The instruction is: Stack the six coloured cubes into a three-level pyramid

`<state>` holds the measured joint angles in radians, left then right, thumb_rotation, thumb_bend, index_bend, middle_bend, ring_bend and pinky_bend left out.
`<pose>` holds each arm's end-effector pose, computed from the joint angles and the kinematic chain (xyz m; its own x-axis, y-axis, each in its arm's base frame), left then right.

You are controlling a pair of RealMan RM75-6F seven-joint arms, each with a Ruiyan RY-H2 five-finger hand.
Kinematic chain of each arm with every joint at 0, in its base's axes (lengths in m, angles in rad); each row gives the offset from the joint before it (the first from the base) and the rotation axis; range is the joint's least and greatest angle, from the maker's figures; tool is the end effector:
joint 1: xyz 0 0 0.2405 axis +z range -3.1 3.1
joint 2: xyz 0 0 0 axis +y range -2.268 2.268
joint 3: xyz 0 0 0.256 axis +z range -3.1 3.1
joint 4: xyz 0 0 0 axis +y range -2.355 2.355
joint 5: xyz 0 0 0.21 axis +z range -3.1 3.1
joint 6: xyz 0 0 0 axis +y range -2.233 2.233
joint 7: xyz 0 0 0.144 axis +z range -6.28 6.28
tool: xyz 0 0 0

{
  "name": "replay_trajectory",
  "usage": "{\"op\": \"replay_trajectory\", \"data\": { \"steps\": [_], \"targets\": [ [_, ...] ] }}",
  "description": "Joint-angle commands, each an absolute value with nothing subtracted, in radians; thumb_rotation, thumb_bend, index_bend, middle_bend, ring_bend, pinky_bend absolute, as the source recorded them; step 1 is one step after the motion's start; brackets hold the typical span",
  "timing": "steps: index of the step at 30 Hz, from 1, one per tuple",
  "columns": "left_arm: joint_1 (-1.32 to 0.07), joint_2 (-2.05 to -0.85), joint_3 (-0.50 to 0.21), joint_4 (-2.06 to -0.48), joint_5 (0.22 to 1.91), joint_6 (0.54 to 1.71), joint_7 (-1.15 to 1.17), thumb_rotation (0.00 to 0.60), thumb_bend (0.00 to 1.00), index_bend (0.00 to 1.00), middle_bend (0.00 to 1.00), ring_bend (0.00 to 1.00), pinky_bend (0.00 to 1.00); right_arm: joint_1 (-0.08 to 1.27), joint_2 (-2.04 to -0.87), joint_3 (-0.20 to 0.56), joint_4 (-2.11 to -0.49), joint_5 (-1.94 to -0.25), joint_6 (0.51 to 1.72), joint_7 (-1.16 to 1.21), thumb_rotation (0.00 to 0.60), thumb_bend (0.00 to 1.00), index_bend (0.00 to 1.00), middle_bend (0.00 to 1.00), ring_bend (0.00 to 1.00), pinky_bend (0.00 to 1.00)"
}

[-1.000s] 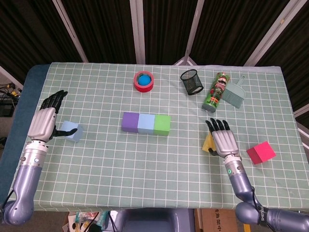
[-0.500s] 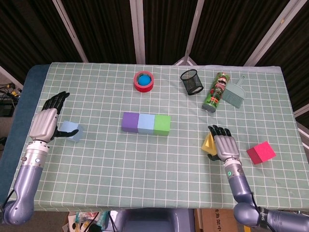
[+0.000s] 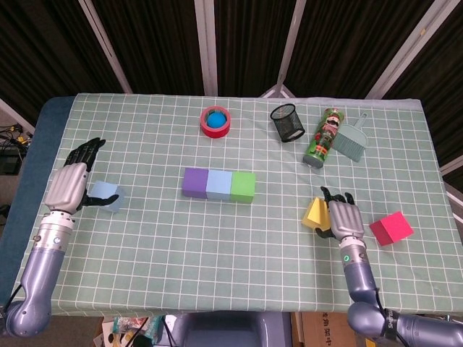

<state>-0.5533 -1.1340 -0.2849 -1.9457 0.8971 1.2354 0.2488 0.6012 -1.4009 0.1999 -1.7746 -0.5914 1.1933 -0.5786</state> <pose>-0.1747 0.3172 0.1341 0.1488 0.0821 0.9855 0.9888 -0.0264 -0.1471 -0.2166 -0.3047 0.0372 0.2939 -0.3565 0.8869 -0.9185 0.1514 0.3653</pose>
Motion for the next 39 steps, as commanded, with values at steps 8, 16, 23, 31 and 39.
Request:
{"op": "replay_trajectory", "data": {
  "steps": [8, 16, 23, 31, 39],
  "targets": [
    [-0.552, -1.134, -0.286, -1.948, 0.9, 1.239, 0.246, 0.6, 0.1, 0.0, 0.02, 0.0, 0.0, 0.595, -1.432, 0.205, -1.742, -0.613, 1.219, -0.551, 0.6, 0.27, 0.0, 0.37, 0.24, 0.0],
    [-0.551, -1.132, -0.286, -1.95, 0.902, 1.239, 0.243, 0.6, 0.1, 0.0, 0.02, 0.0, 0.0, 0.593, -1.388, 0.221, -1.807, -0.681, 1.218, -0.521, 0.6, 0.26, 0.0, 0.37, 0.24, 0.0],
    [-0.549, -1.128, -0.29, -1.954, 0.905, 1.243, 0.237, 0.6, 0.1, 0.0, 0.02, 0.0, 0.0, 0.624, -1.308, 0.24, -1.873, -0.768, 1.119, -0.476, 0.6, 0.27, 0.0, 0.37, 0.24, 0.0],
    [-0.547, -1.123, -0.293, -1.954, 0.902, 1.238, 0.225, 0.6, 0.1, 0.0, 0.02, 0.0, 0.0, 0.716, -1.266, 0.29, -1.854, -0.788, 1.013, -0.48, 0.6, 0.27, 0.0, 0.37, 0.24, 0.0],
    [-0.55, -1.123, -0.292, -1.947, 0.894, 1.228, 0.222, 0.6, 0.1, 0.0, 0.02, 0.0, 0.0, 0.817, -1.284, 0.332, -1.781, -0.772, 0.939, -0.482, 0.6, 0.27, 0.0, 0.37, 0.24, 0.0]
  ]
}}
